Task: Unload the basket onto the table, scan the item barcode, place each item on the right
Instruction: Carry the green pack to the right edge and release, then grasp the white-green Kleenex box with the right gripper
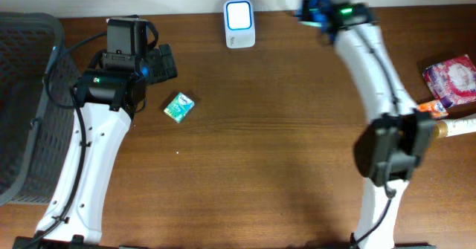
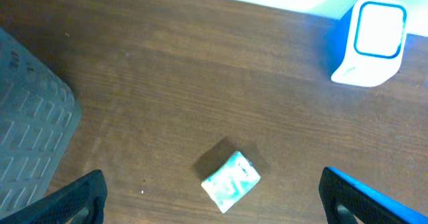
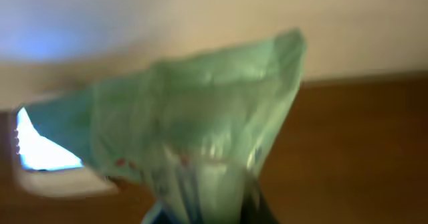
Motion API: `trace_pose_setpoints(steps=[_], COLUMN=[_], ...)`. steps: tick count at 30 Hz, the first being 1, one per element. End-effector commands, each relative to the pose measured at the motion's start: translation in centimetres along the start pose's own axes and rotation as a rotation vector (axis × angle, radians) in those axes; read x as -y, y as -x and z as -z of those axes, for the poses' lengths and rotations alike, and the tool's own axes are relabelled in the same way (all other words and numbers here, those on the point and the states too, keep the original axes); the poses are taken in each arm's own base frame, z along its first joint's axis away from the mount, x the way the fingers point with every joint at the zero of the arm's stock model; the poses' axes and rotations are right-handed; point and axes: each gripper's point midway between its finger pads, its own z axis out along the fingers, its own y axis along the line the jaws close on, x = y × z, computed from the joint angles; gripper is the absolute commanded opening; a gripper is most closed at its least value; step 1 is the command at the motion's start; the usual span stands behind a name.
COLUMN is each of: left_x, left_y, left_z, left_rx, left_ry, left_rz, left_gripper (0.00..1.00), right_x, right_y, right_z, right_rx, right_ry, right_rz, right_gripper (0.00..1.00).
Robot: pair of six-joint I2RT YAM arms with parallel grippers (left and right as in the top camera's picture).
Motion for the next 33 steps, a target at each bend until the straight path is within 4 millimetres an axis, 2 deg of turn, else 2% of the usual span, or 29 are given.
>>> trace_pose_setpoints(steps=[1, 2, 3, 5, 6, 7, 8, 9, 11, 13, 15, 16, 17, 20, 22, 23, 24, 26, 27, 29, 30, 32, 33], left_x=[-0.5, -0.5, -0.5, -0.5, -0.5, -0.5, -0.5, -0.5, -0.5, -0.5, -0.5, -0.5, -0.5, -0.5, -0.5, -0.5, -0.5, -0.5, 0.9, 3.3, 4.0, 3.9, 3.9], left_y=[0.2, 0.2, 0.2, 0.2, 0.2, 0.2, 0.2, 0.2, 0.2, 0.2, 0.2, 0.2, 0.2, 0.2, 0.2, 0.2, 0.2, 0.2, -0.2, -0.9, -2.0, -2.0, -3.0], left_z=[0.2, 0.2, 0.2, 0.2, 0.2, 0.2, 0.2, 0.2, 0.2, 0.2, 0.2, 0.2, 0.2, 0.2, 0.2, 0.2, 0.2, 0.2, 0.2, 0.6, 0.9, -0.2, -1.4], left_rx=[0.008, 0.008, 0.007, 0.008, 0.008, 0.008, 0.008, 0.008, 0.008, 0.008, 0.008, 0.008, 0.008, 0.008, 0.008, 0.008, 0.008, 0.008, -0.016, -0.057, -0.107, -0.102, -0.136], left_ry=[0.014, 0.013, 0.013, 0.013, 0.014, 0.013, 0.013, 0.013, 0.013, 0.013, 0.013, 0.013, 0.013, 0.013, 0.013, 0.013, 0.014, 0.013, -0.066, -0.206, -0.253, -0.237, -0.233], left_rz=[-0.006, -0.006, -0.006, -0.006, -0.006, -0.006, -0.006, -0.006, -0.006, -0.006, -0.006, -0.006, -0.006, -0.006, -0.006, -0.006, -0.006, -0.006, -0.002, -0.002, -0.006, -0.060, -0.172], left_gripper=[0.99, 0.99, 0.99, 0.99, 0.99, 0.99, 0.99, 0.99, 0.99, 0.99, 0.99, 0.99, 0.99, 0.99, 0.99, 0.99, 0.99, 0.99, 0.99, 0.99, 0.99, 0.99, 0.99], right_x=[11.4, 17.5, 20.8, 25.8, 27.3, 28.6, 28.5, 27.4, 23.4, 17.9, 11.0, 7.4, 2.9, -7.9, -11.0, -11.0, -9.5, -5.9, -2.1, -0.3, 0.8, 1.7, 1.8], right_y=[-5.6, -9.1, -10.6, -13.4, -14.1, -14.7, -14.9, -14.9, -14.5, -14.0, -14.7, -15.6, -16.8, -18.5, -19.1, -19.4, -19.7, -19.9, -19.5, -19.7, -19.4, -19.2, -19.2], right_z=[0.5, 1.2, 1.4, 1.8, 2.0, 2.4, 2.2, 1.8, 0.8, 0.3, 0.1, 0.1, 0.0, 0.4, 0.8, 0.7, 0.4, 0.3, 0.2, 0.4, 0.1, -0.1, -0.1], right_rx=[-0.262, -0.405, -0.459, -0.531, -0.544, -0.555, -0.558, -0.558, -0.561, -0.577, -0.627, -0.658, -0.681, -0.647, -0.618, -0.603, -0.600, -0.612, -0.610, -0.643, -0.640, -0.643, -0.643], right_ry=[-0.245, -0.356, -0.400, -0.450, -0.467, -0.479, -0.413, -0.330, -0.147, 0.044, 0.203, 0.241, 0.286, 0.382, 0.387, 0.322, 0.217, 0.038, -0.113, -0.142, -0.154, -0.162, -0.163], right_rz=[-0.048, -0.098, -0.142, -0.222, -0.247, -0.273, -0.319, -0.351, -0.383, -0.388, -0.340, -0.283, -0.210, 0.011, 0.090, 0.135, 0.177, 0.227, 0.253, 0.235, 0.214, 0.194, 0.192], right_gripper=[0.04, 0.04, 0.04, 0.04, 0.18, 0.54, 0.83, 0.89, 0.90, 0.98, 0.99, 0.99, 0.99, 0.99, 0.99, 0.99, 0.99, 0.99, 0.99, 0.99, 0.99, 0.99, 0.99])
